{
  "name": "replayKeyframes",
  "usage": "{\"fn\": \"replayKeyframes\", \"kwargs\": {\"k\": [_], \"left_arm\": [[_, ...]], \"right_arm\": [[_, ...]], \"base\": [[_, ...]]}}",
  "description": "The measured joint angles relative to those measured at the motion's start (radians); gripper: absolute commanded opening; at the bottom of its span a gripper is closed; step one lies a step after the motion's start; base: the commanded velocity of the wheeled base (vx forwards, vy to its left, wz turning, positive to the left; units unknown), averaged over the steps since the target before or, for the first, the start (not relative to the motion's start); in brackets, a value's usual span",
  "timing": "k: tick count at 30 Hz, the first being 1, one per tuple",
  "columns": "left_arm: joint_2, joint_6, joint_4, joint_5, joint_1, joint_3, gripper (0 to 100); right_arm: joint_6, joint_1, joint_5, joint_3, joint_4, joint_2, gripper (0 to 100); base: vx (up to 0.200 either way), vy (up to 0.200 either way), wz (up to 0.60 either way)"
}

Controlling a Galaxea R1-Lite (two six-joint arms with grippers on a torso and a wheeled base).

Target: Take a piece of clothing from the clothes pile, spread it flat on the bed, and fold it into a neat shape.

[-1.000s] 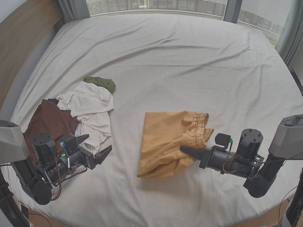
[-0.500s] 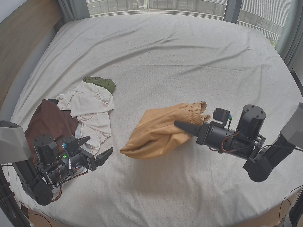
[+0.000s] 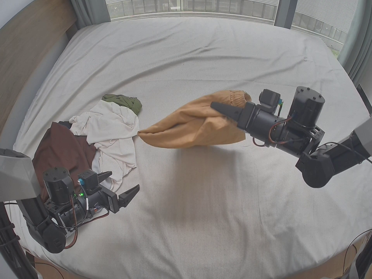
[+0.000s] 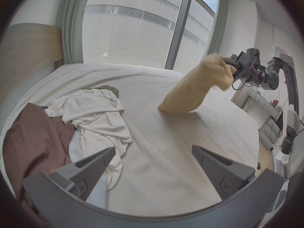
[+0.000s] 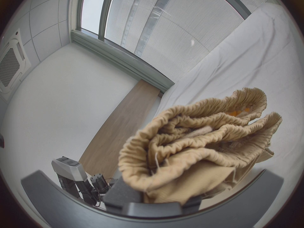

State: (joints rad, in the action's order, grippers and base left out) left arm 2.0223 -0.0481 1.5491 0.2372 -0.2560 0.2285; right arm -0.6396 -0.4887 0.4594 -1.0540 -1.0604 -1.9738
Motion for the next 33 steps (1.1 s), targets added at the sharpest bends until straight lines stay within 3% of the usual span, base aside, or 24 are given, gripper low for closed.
{"fn": "replayKeyframes", "kwargs": {"k": [13, 33], "left_arm": [[0.013, 0.000, 0.000, -0.001, -0.001, 0.000, 100], [0.027, 0.002, 0.001, 0.002, 0.000, -0.017, 100]], "right_arm": [[0.000, 0.044, 0.001, -0.307, 0.141, -0.076, 0], [0.001, 0.114, 0.006, -0.816, 0.254, -0.414, 0]], "base": [[0.000, 0.000, 0.00], [0.000, 0.000, 0.00]]}}
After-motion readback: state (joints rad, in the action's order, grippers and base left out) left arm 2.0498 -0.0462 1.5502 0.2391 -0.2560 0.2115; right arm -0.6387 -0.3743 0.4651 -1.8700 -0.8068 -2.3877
